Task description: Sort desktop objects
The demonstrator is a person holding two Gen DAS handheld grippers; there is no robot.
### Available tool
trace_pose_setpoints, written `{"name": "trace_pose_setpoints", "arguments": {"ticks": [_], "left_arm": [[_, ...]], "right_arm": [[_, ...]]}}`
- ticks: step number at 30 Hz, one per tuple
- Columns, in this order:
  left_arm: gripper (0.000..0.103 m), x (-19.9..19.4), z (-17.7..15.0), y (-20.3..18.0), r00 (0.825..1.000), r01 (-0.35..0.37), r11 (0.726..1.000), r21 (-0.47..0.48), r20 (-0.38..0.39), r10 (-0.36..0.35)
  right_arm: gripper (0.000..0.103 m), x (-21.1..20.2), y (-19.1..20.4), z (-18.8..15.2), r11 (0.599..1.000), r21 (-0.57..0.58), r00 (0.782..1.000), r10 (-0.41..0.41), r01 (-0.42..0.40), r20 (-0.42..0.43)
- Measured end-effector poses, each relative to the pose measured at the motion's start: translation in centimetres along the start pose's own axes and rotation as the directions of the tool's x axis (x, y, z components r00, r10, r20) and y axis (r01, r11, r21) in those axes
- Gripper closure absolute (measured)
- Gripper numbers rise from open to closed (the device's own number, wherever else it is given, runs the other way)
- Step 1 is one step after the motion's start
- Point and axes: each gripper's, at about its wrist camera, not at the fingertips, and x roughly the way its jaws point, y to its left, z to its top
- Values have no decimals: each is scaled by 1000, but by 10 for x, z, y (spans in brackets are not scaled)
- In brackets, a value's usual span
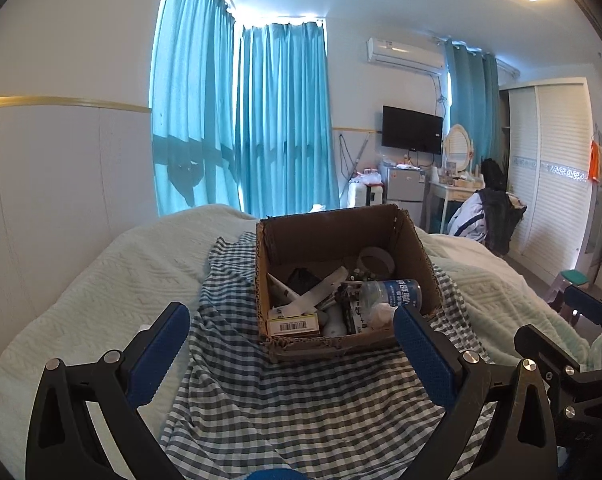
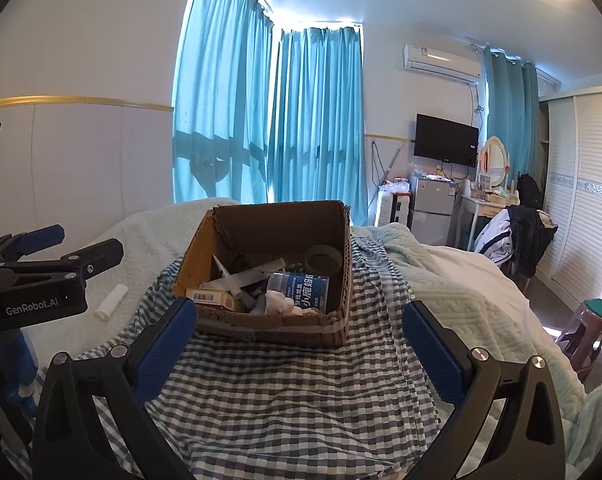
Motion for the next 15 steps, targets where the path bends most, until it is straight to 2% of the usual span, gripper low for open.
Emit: {"name": "trace_pose_setpoints", "arguments": {"ticks": [5,15], "left_arm": [[0,7,-7,-1,1000,-22,1000,21,-12,22],[0,13,-9,5,999,0,1000,-1,-42,0]], "right_arm": [[0,10,-1,-5,1000,24,999,9,-8,-34],[0,16,-2,-9,999,49,999,8,-5,-54]]}}
